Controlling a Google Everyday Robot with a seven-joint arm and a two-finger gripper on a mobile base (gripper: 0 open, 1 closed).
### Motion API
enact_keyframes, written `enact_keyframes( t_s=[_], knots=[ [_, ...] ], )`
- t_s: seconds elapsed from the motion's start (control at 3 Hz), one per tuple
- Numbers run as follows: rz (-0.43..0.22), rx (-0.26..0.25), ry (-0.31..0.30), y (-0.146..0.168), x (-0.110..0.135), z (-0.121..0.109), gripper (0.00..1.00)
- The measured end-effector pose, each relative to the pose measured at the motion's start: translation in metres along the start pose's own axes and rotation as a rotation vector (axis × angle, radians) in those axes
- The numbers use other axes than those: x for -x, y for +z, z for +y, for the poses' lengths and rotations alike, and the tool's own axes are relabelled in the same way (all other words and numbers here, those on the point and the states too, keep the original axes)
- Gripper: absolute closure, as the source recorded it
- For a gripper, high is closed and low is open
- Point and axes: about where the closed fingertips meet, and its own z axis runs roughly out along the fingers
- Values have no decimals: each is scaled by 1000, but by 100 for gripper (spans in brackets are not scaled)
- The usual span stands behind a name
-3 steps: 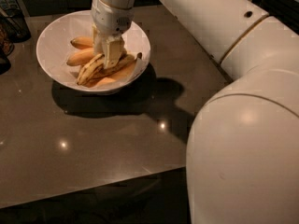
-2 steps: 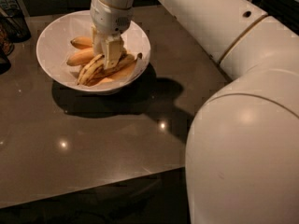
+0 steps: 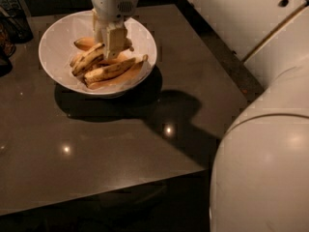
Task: Pick banana from white bowl
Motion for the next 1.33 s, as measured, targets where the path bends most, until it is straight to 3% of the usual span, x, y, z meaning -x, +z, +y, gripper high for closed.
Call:
enact_keyframes(
  t_s=[0.67, 1.33],
  knots=[
    [12, -19, 17, -20, 9, 11, 100],
    [-39, -23, 131, -36, 25, 74, 100]
  ],
)
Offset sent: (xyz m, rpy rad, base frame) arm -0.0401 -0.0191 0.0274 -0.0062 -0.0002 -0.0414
